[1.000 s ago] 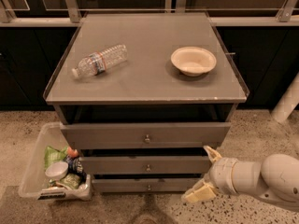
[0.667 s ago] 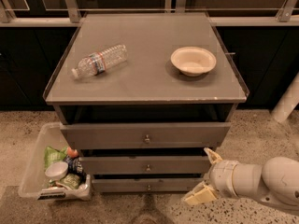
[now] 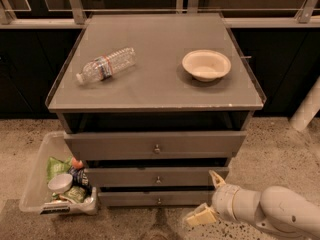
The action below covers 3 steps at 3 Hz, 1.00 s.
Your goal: Open middle drawer
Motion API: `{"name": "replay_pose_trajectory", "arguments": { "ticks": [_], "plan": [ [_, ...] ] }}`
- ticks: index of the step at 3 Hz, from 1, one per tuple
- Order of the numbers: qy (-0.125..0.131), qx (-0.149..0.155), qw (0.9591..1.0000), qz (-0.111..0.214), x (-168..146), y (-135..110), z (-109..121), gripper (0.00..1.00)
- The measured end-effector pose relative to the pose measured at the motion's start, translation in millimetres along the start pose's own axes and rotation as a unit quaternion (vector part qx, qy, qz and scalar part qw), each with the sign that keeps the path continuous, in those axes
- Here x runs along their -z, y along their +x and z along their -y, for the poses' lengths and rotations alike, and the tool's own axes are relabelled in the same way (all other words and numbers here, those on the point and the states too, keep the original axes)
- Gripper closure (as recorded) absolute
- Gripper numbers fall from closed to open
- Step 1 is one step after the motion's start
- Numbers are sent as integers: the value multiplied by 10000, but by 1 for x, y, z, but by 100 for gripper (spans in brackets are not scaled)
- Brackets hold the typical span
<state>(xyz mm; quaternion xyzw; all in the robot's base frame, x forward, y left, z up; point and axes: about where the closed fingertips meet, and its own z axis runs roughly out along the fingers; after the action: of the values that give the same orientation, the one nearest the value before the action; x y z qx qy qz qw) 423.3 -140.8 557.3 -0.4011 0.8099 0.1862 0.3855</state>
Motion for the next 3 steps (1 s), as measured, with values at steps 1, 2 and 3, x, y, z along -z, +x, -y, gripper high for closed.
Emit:
{"name": "replay_pose_trajectory", "arguments": {
  "ticks": [1,2,3],
  "plan": [
    [-87,-34,9999,-100,-65,27,16,0],
    [-145,8,9998,-100,-69,23,12,0],
    [67,-292,9995,-84,-72,34,27,0]
  ]
}}
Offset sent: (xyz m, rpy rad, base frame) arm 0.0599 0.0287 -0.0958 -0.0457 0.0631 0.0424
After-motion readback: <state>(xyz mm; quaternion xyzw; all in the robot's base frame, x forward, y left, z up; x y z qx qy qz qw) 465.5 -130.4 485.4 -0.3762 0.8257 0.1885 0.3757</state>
